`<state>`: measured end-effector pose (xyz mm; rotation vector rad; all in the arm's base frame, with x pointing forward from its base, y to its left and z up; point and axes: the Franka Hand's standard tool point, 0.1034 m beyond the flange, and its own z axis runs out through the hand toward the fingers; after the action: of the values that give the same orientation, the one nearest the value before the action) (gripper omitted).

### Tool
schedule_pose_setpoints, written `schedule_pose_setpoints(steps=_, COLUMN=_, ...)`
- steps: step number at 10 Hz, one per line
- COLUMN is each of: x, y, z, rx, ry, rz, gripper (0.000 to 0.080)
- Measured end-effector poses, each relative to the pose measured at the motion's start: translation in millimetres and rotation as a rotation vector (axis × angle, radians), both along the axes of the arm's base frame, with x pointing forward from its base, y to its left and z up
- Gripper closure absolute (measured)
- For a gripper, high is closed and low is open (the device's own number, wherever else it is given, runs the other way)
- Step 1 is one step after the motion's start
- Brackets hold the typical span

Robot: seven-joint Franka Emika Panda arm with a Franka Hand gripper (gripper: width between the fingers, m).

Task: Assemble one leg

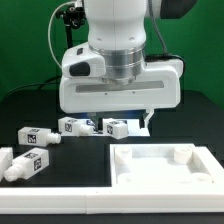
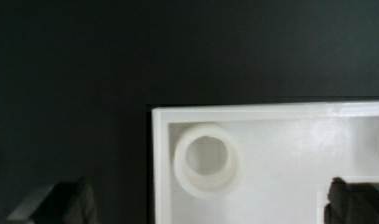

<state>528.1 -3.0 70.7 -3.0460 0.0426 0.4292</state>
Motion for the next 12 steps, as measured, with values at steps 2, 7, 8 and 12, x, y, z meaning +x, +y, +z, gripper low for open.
schedule_pose_setpoints(steps=2, x=-19.0, y=11.1, z=-6.0, rx=0.010, ry=-0.008, rz=0.106, gripper=0.0150)
schedule_pose_setpoints(steps=7, x=-61.4, y=18.8, z=0.1, rx=0.034, ry=0.007, rz=0.205, gripper=0.0150)
schedule_pose_setpoints(steps=8, x=-62.3, y=19.2, z=0.1, rx=0.036, ry=0.017, rz=0.206, gripper=0.0150)
schedule_pose_setpoints(steps=12, x=-94.0, y=21.9, z=-7.5, rx=-0.018, ry=0.196, rz=0.396, gripper=0.0150)
